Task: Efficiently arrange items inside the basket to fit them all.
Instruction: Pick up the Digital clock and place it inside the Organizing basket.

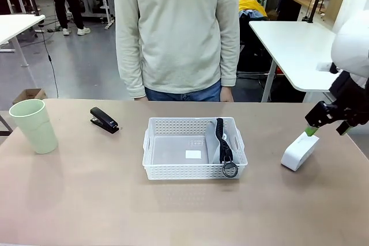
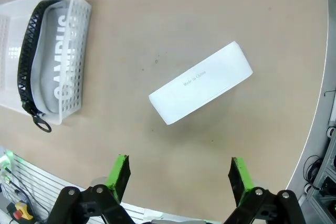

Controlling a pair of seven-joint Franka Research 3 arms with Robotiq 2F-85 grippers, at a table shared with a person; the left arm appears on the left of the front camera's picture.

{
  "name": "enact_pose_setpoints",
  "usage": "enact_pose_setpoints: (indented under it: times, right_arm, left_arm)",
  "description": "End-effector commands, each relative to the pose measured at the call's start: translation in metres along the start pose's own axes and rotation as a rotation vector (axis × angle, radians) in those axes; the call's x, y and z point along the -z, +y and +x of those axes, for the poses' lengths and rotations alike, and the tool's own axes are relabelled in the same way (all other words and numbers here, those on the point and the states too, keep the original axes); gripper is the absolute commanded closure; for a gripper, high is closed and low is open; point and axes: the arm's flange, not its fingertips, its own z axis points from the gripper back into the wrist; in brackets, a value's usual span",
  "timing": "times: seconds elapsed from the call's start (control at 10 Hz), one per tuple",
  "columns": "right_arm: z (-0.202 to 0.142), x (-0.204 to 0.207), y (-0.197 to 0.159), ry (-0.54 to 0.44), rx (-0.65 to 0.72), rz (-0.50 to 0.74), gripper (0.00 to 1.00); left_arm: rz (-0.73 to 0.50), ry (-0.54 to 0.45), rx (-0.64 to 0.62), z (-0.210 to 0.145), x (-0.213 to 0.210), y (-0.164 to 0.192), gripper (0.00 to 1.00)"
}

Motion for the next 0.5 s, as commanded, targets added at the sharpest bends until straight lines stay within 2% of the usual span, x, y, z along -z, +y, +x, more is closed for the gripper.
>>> enact_pose_setpoints:
  times: [0.0, 0.1, 0.2, 0.3, 0.4]
  right_arm:
    - [-0.001, -0.001, 0.001, 0.009, -0.011, -0.007, 0.00]
    - [0.000, 0.000, 0.000, 0.000, 0.000, 0.000, 0.00]
    - [0.009, 0.004, -0.001, 0.031, -0.041, -0.016, 0.00]
    - [0.018, 0.007, -0.001, 0.063, -0.195, -0.095, 0.00]
    - [0.028, 0.013, -0.006, 0.107, -0.593, -0.145, 0.00]
  left_arm:
    - [-0.020, -0.015, 0.022, -0.001, -0.008, 0.000, 0.00]
    - [-0.020, -0.015, 0.022, -0.001, -0.008, 0.000, 0.00]
    - [-0.020, -0.015, 0.022, -0.001, -0.008, 0.000, 0.00]
    - [-0.020, -0.015, 0.022, -0.001, -0.008, 0.000, 0.00]
    - [-0.020, -0.015, 0.022, -0.001, -0.008, 0.000, 0.00]
